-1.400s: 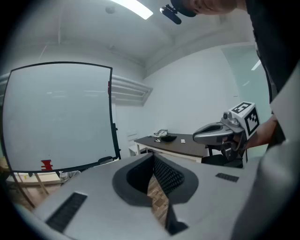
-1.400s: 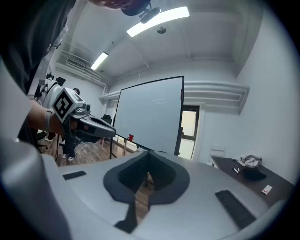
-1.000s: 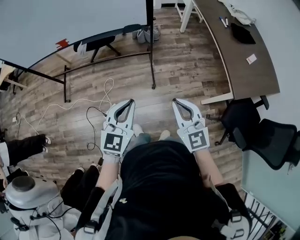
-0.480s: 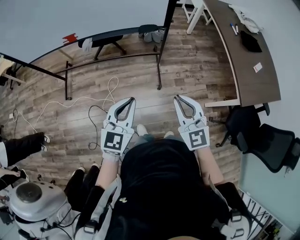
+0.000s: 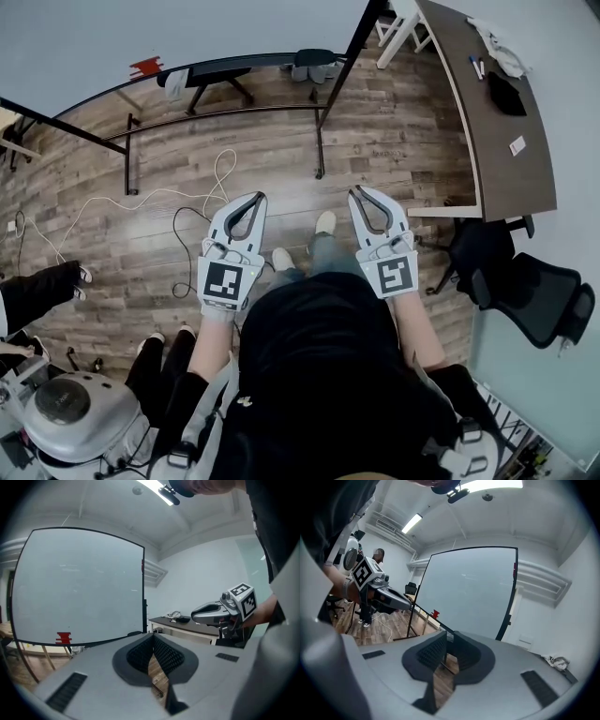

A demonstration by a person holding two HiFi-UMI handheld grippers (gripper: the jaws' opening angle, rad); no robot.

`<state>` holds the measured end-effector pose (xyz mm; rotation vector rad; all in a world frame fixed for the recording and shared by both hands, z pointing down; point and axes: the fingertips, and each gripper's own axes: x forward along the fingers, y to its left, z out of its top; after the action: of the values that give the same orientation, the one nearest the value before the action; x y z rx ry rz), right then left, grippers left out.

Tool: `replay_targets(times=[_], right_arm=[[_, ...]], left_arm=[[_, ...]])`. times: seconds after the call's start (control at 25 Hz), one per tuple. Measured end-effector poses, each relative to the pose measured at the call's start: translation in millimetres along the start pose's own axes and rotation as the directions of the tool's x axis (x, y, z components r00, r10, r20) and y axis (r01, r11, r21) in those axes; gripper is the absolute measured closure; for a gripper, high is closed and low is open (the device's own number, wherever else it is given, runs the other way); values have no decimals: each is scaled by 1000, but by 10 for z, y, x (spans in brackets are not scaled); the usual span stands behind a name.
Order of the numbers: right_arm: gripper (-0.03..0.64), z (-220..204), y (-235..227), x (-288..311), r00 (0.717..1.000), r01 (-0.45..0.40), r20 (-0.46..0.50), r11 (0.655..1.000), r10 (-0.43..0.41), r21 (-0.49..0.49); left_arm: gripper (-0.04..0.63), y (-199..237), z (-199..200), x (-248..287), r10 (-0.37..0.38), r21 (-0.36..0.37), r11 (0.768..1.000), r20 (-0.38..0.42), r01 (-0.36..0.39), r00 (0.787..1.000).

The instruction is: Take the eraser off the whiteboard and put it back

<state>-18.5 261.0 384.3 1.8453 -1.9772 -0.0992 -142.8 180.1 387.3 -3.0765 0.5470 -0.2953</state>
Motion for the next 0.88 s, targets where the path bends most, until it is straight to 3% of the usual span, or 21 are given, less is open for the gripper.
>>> replay_targets(times=[0.12, 0.24, 0.44, 0.88], right_arm=[[523, -42, -57, 181, 1000, -13, -8, 1000, 13, 8], [518, -85, -167, 406, 1000, -24, -7, 999, 24, 28], [510, -183, -480, 816, 999, -46, -13, 999, 47, 29], [497, -428, -1311, 1721, 991, -119, -67, 993, 119, -3]], left_arm=[[588, 119, -38, 100, 4, -2, 1000, -11, -4, 1000], [588, 251, -33, 260, 14, -29, 999, -37, -15, 999], [588, 504, -14, 667, 25, 3, 1000, -37, -25, 999], [588, 984, 128, 1637, 77, -4, 997, -82, -78, 994]])
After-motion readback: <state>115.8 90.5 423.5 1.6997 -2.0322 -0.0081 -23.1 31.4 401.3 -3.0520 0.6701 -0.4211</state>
